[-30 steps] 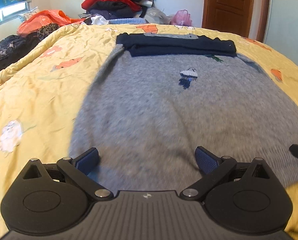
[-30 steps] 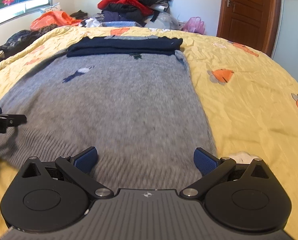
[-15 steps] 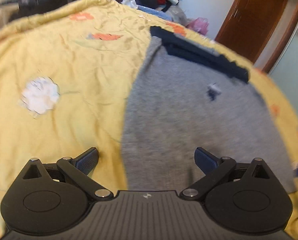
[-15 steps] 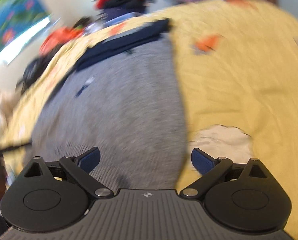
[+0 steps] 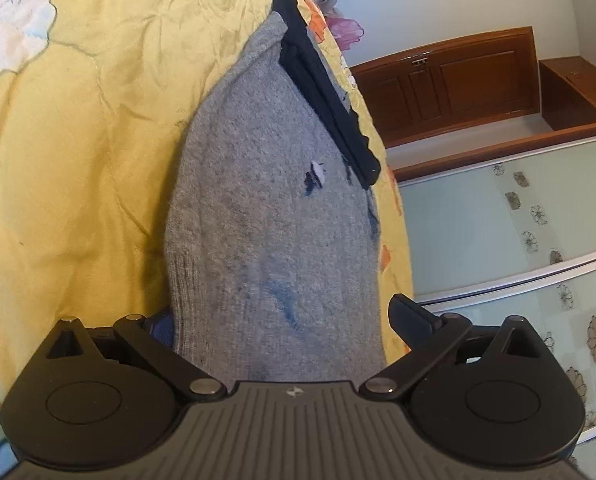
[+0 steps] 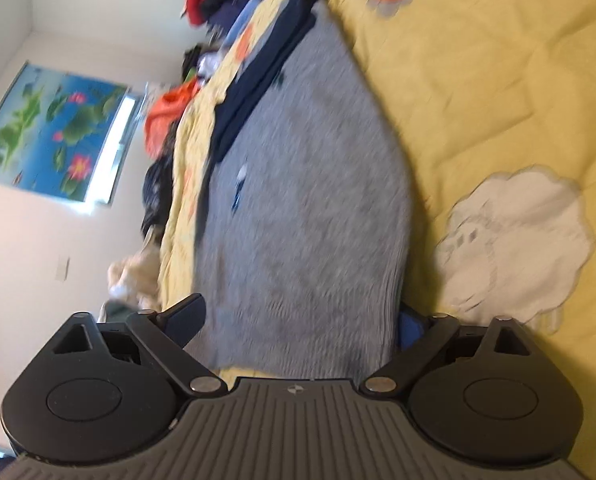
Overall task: Fold small clothes
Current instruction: 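Move both grippers down to the grey sweater hem, rolling them sideways, then grasp the grey sweater hem with both grippers and lift it toward the collar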
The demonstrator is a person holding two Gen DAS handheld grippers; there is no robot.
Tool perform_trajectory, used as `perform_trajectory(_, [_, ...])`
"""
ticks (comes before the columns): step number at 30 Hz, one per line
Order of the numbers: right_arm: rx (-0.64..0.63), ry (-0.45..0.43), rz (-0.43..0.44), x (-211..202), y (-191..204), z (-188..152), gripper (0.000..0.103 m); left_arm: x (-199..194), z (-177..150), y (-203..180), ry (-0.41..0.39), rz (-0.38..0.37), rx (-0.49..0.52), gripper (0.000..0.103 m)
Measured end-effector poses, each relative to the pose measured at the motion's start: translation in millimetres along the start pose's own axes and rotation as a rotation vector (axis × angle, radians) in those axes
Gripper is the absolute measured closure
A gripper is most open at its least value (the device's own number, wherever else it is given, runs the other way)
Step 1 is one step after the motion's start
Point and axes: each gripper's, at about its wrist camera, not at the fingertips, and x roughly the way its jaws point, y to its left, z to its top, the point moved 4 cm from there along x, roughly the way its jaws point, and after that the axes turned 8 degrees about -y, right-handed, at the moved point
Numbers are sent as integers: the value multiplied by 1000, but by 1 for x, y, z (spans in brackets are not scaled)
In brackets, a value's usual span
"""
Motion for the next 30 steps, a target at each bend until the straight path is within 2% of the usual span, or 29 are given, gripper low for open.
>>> perform_trajectory(3, [-40,16,-12,2,5,-2,15,0,5,2,11,53,42,5])
perform_trajectory(4, [-32,14,-10,1,5,0,19,3,7,2,25,76,58,14])
perform_trajectory(5, [-29,14,-12,0,3,1,23,3,7,1,31,89,74,30])
perform_trajectory(6, [-27,12,-16,0,2,1,25,5,6,1,45,100,86,42])
perform_trajectory(7, [-25,9,-17,-2,1,1,30,4,4,5,69,116,97,59])
perform_trajectory(8, [-25,4,-22,-2,-1,1,40,8,2,6,85,138,108,67])
perform_trajectory(10, [-27,0,-40,-1,-6,1,51,8,0,8,84,143,119,68])
perform_trajectory(12, [-14,-6,-36,-1,-10,0,57,8,1,8,85,146,115,68])
perform_trajectory(13, [-9,-8,-41,-1,-12,-1,70,9,0,8,88,159,126,75])
perform_trajectory(14, [-17,0,-59,0,-14,-2,88,10,-1,7,99,183,145,93])
perform_trajectory(15, [-28,12,-77,3,-15,-4,88,12,-2,6,117,209,166,97])
perform_trajectory(19, [-47,-1,-37,3,-10,-5,88,11,-3,-6,119,231,259,98])
perform_trajectory(23, [-53,-48,59,0,10,9,88,3,15,-27,62,168,274,98])
perform_trajectory(26, [-73,-95,129,0,29,35,88,0,43,-45,-3,109,278,98])
perform_trajectory(30, [-76,-205,222,6,52,93,88,12,94,-71,-105,78,310,98])
